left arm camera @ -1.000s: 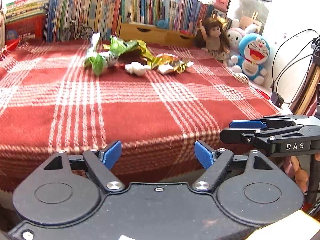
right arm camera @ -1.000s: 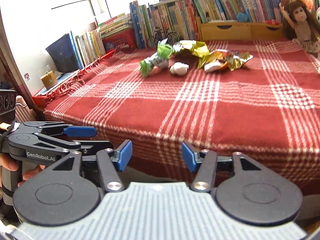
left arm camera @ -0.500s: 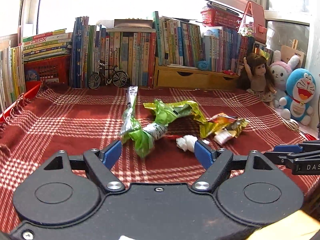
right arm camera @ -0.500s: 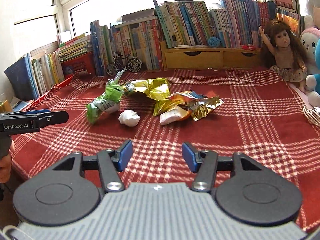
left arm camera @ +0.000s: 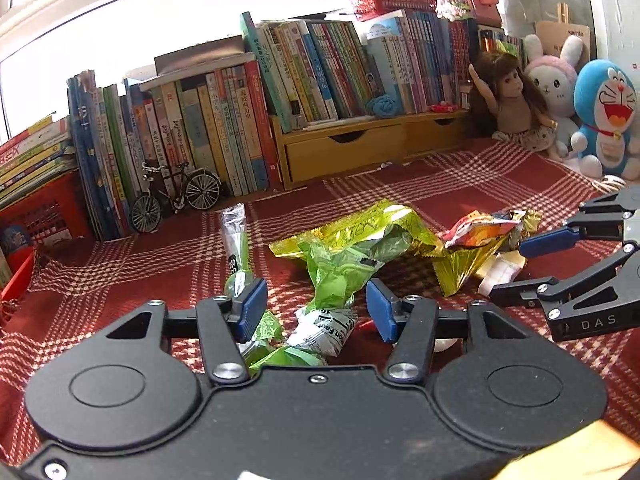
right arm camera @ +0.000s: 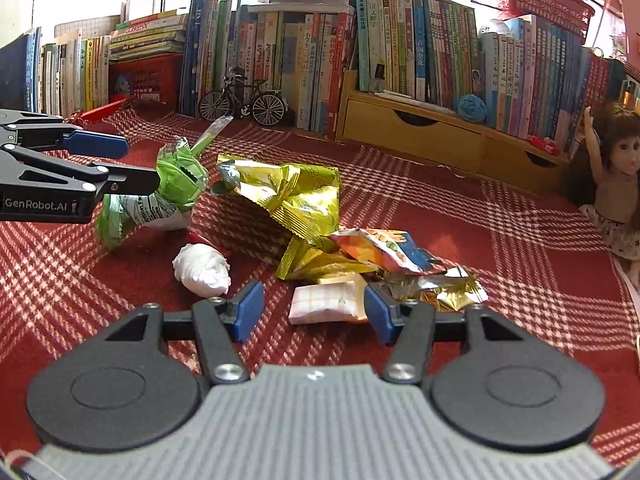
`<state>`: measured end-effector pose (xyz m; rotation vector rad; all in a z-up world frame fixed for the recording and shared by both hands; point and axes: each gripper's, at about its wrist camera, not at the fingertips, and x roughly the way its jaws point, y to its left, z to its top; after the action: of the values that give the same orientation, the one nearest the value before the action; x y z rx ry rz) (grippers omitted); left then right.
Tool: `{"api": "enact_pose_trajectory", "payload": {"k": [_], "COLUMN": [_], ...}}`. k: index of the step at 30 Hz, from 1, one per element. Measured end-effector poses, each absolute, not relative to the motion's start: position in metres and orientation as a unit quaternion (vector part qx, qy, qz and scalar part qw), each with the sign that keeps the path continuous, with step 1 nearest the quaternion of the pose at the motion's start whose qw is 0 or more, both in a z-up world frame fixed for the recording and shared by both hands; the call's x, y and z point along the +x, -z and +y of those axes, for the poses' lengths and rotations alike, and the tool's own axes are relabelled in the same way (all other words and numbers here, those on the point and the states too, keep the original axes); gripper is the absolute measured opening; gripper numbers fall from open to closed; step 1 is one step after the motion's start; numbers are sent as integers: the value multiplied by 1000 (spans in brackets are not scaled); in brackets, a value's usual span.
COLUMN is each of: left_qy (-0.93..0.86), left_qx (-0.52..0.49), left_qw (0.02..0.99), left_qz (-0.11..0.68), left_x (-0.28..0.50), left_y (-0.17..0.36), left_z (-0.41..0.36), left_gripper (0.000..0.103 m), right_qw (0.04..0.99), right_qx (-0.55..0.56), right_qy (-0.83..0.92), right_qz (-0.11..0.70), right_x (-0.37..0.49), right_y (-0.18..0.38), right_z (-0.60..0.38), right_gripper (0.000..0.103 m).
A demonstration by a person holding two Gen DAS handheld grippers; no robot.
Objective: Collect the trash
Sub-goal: 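Grasp the green wrapper bundle with the left gripper while the right grasps the white paper square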
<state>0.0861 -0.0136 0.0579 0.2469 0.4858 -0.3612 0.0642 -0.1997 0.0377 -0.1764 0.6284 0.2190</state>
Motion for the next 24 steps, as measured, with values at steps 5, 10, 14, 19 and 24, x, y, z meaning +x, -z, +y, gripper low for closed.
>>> {"api": "enact_pose_trajectory", "payload": {"k": [5,10,14,19,24], "left_qy": [196,173,166,160,160], "left_qx": [122,130,120,101,87], "left_qw": [936,938,941,946,949], "left_qz": [265,270,268,265,258], "left_x": [97,100,94,85,70], "left_y": [-39,-26,-30,-39,-52], "left_z": [-14,-17,-13,-6,1], "left_gripper": [47,39,33,30,30], "right_qw": [936,932,935,939,941], "right_qx": [-101,-89,-76,-69,-70], "right_qy": [-112,-111,-116,-124,-133], "right_qz": [319,335,326,315,303], "right_x": [80,93,88,76,59], "right_y": [-26,-14,-15,-20,-31], "right_z": [-195,-198,-202,-205,-204], "right_gripper": [70,70,46,46,46]}}
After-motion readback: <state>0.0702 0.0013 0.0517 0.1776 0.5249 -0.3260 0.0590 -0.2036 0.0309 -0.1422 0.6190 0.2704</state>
